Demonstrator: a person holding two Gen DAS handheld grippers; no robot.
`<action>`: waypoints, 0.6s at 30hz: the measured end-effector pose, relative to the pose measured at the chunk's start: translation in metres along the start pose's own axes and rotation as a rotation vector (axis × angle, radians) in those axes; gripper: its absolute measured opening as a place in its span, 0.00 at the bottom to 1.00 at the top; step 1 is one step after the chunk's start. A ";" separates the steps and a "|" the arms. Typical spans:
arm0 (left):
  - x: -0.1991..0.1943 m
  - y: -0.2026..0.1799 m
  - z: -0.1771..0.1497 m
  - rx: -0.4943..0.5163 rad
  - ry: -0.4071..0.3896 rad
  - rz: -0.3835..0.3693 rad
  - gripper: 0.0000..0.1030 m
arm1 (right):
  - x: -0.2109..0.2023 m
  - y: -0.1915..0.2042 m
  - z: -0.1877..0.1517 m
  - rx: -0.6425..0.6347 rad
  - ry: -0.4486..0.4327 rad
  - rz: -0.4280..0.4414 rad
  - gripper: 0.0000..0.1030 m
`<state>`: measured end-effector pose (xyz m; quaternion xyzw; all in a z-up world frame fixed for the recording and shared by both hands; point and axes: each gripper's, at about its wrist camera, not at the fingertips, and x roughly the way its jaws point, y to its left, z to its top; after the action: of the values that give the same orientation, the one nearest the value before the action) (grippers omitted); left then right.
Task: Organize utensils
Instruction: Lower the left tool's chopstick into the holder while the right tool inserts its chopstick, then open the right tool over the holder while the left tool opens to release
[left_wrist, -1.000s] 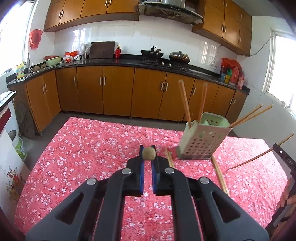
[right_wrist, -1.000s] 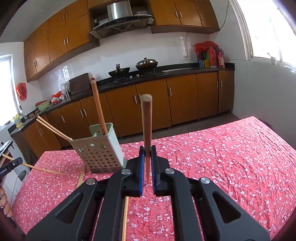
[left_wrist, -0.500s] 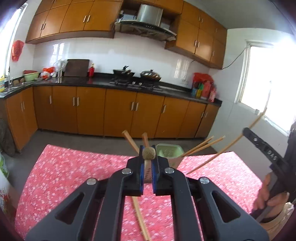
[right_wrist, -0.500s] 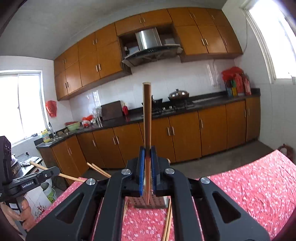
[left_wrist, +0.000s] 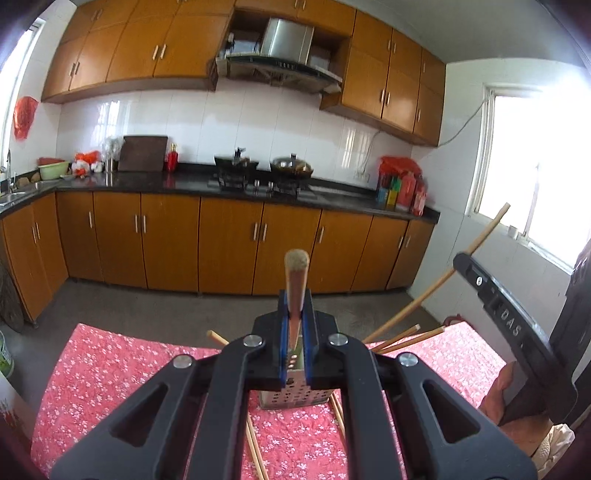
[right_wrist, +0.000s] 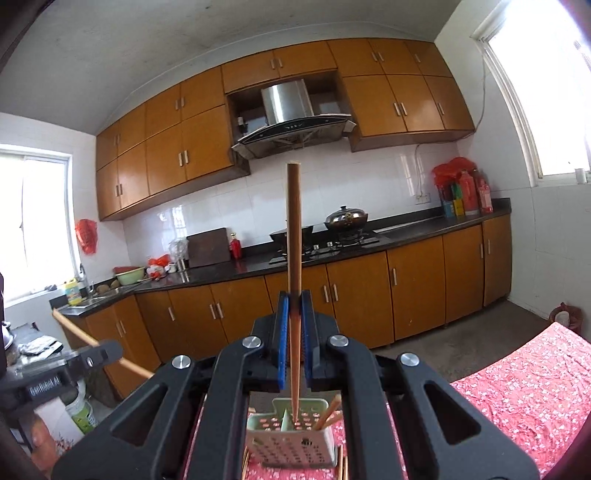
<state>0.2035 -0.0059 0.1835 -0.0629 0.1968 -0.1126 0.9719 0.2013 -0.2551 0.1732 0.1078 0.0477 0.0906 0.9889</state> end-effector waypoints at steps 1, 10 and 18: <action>0.008 0.000 -0.002 0.002 0.010 0.000 0.07 | 0.002 0.001 -0.003 -0.002 0.003 -0.002 0.07; 0.064 0.003 -0.022 0.012 0.103 0.015 0.07 | 0.042 -0.003 -0.037 0.000 0.151 -0.026 0.08; 0.060 0.014 -0.021 -0.020 0.085 0.042 0.14 | 0.021 -0.008 -0.026 0.005 0.127 -0.039 0.26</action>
<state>0.2518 -0.0087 0.1398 -0.0637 0.2404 -0.0930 0.9641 0.2203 -0.2536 0.1441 0.1032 0.1128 0.0781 0.9852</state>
